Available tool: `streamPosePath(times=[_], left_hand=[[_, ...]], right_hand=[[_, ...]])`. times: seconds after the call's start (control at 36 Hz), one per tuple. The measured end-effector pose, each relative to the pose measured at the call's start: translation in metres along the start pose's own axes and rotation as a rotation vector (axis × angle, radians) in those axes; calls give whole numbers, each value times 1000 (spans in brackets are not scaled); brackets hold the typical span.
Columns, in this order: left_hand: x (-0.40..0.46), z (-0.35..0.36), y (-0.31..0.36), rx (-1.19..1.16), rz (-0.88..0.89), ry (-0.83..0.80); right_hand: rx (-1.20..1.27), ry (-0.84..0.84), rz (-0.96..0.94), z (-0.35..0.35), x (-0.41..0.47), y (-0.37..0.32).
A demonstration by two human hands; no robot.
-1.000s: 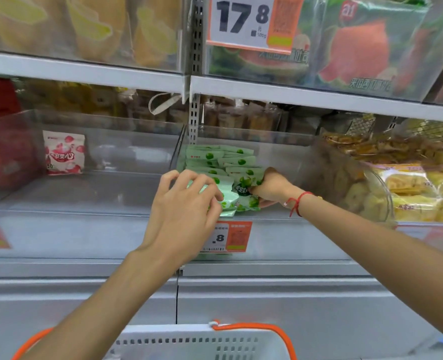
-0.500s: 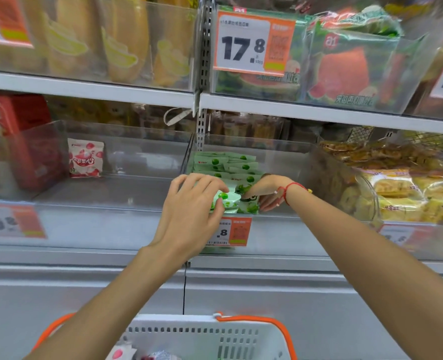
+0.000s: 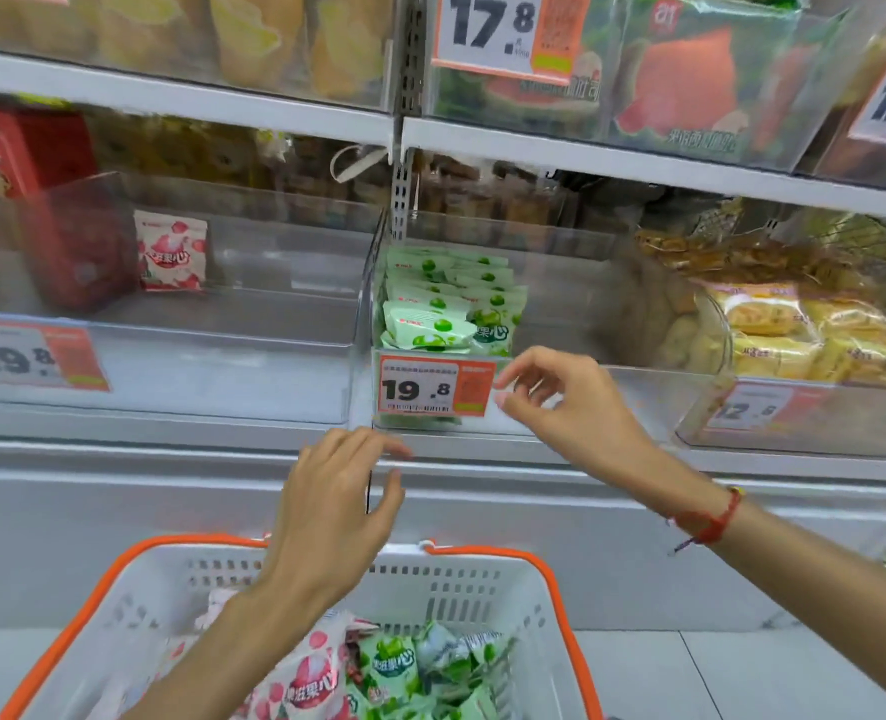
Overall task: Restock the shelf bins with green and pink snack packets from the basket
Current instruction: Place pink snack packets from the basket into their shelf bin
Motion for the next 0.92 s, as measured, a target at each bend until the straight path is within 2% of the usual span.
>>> streamPosePath(times=[0.14,0.28,0.36,0.44,0.53,0.64,0.75,0.83,0.92], left_hand=[[-51,38,-29,-39,-223,-225],[-120,80,-58,59,-339,-603],[-174,104,-77,137,-353,-890],[-214,113,-86,216,-339,-1071],[-224,114,-88,231,-302,-1092],[-219,115,-93,164,-329,-1089],[-198,111,-87,158,-328,-973],[-177,108,-71,75,-309,-840],[-156,105,-49,-104,-283,-727]], right_hand=[[-176,-434,94,95,-43,45],[-434,-849,197,195,-97,106],[-605,-944,218,239,-122,135],[-762,-903,229,259,-138,160],[-1016,-920,189,262,-155,182],[-1067,-878,89,257,-156,193],[-861,-878,112,244,-137,185],[-617,-932,216,227,-118,176],[-332,-996,386,202,-102,163]])
Point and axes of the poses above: each hand's wrist, its own x-axis towards the middle knuckle, its own z-axis out of the palm, y = z × x, the point moved 8 cm from there along x, towards the middle knuckle, and after that the axes turned 7 degrees about z, right-handed, at the moved point
